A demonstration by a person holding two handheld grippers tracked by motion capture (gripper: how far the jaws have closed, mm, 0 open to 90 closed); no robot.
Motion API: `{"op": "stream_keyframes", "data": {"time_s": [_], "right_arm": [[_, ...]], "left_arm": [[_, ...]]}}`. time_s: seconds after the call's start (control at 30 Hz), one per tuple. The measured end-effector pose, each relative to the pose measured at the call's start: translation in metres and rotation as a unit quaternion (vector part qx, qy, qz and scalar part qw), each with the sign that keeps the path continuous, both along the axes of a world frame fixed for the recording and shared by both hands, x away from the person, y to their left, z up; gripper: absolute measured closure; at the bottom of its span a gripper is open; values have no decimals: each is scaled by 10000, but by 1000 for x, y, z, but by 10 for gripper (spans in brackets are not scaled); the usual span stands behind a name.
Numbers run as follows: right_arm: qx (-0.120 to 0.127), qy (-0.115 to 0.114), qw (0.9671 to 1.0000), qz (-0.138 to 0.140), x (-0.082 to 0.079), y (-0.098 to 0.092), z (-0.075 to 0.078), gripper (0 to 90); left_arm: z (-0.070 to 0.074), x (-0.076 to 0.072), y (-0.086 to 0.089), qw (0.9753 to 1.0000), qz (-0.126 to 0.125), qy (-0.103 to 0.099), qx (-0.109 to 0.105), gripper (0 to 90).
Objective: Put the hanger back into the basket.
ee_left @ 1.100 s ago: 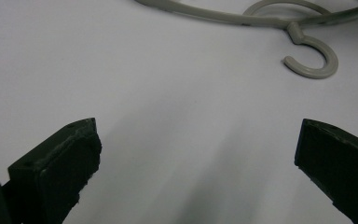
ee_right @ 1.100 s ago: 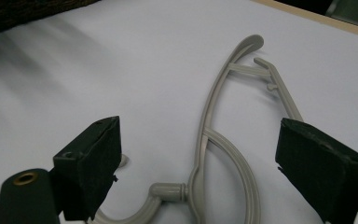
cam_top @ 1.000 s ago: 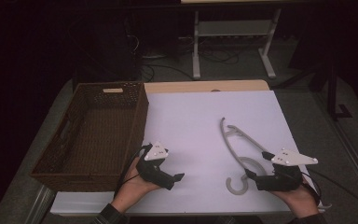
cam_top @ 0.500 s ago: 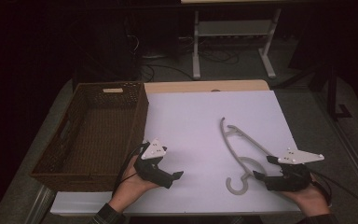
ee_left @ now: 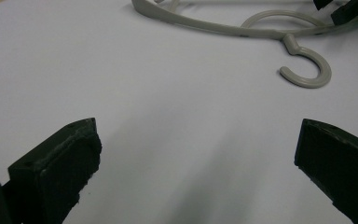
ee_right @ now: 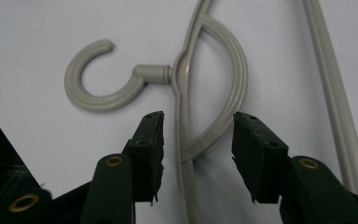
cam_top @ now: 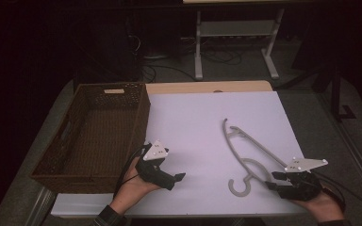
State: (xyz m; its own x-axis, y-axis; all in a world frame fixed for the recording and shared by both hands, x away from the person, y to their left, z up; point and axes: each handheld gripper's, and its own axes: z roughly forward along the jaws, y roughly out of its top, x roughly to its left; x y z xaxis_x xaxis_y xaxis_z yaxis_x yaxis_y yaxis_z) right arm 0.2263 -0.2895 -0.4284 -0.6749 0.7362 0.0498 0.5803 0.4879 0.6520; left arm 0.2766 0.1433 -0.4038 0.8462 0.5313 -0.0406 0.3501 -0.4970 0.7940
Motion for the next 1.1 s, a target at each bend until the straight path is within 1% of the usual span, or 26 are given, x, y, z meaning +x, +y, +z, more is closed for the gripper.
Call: {"op": "stream_keyframes", "data": {"time_s": [0.07, 0.13, 0.3, 0.37, 0.43, 0.5, 0.57, 0.63, 0.67, 0.7, 0.77, 0.93, 1.0, 1.03, 1.1], "right_arm": [[-19, 19, 10000, -2, 0, 0, -1, 537], [-91, 107, 9999, -20, -3, -3, -5, 542], [-122, 203, 9997, -62, -7, -7, -9, 557], [-98, 233, 9997, -55, -9, -9, -10, 584], [-112, 233, 9997, -22, -10, -10, -12, 614], [-97, 295, 9995, -19, -11, -11, -14, 645], [-83, 310, 9995, 11, -12, -11, -15, 682], [-73, 300, 9995, 28, -12, -10, -15, 697], [-64, 302, 9995, 55, -13, -10, -16, 754], [-44, 307, 9995, 96, -12, -10, -16, 775], [-91, 271, 9995, 141, -12, -8, -16, 786], [-83, 256, 9993, 250, -9, -3, -15, 807], [-118, 242, 9994, 231, -6, 1, -15, 808], [-83, 265, 9994, 217, -1, 4, -15, 808], [-90, 263, 9994, 198, 2, 7, -15, 808]], "left_arm": [[0, 0, 0, 10000, 2, -2, 6, 0], [0, 0, 0, 10000, 10, 4, 6, 0], [0, 0, 0, 10000, 10, 7, 33, 0], [0, 0, 0, 10000, 9, 16, 31, 0], [0, 0, 0, 10000, 21, 36, -20, 0], [0, 0, 0, 10000, 32, 46, -36, 0], [0, 1, 0, 10000, 30, 53, -28, 0], [0, 1, 0, 10000, 36, 53, -15, 0], [0, 1, 0, 10000, 38, 55, -14, 0], [0, 1, 0, 10000, 40, 52, -13, 0], [0, 1, 0, 10000, 40, 52, -14, 0], [0, 1, 0, 10000, 59, 55, -25, 0], [0, 1, 0, 10000, 62, 55, -25, 0], [0, 1, 0, 10000, 67, 62, -25, 0], [0, 1, 0, 10000, 70, 60, -23, 0]]}}
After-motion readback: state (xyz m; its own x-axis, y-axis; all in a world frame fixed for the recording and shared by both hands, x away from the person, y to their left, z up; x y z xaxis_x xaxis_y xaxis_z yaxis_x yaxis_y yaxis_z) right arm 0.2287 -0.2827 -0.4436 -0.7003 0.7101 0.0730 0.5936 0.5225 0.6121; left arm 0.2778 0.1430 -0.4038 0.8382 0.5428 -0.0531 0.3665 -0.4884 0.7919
